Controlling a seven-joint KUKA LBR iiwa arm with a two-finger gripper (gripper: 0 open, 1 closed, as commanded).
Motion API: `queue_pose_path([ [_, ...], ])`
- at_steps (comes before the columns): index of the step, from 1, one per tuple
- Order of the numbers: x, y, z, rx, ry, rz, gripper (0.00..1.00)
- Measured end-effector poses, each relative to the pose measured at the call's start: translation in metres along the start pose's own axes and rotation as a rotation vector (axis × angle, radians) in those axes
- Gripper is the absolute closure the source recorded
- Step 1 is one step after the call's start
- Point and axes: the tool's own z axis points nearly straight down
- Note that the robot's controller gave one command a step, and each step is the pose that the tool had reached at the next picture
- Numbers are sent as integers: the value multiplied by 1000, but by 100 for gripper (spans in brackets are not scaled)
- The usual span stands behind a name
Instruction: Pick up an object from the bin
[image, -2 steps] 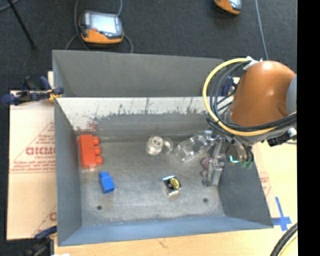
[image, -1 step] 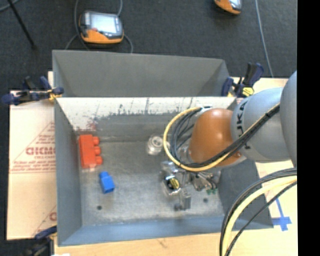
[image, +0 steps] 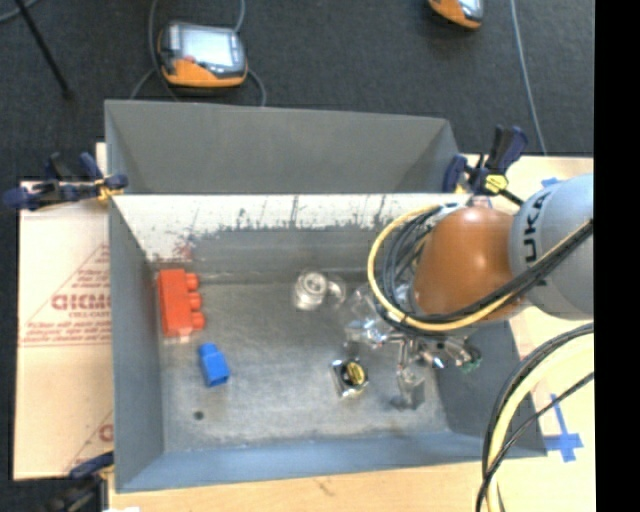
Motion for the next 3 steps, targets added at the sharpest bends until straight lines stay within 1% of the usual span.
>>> queue_pose_path([
  [1, -40, 24, 12, -3, -2, -119, 0],
  [2, -40, 23, 11, -3, -2, -115, 100],
  [3, -12, 39, -173, 1, -3, -524, 100],
])
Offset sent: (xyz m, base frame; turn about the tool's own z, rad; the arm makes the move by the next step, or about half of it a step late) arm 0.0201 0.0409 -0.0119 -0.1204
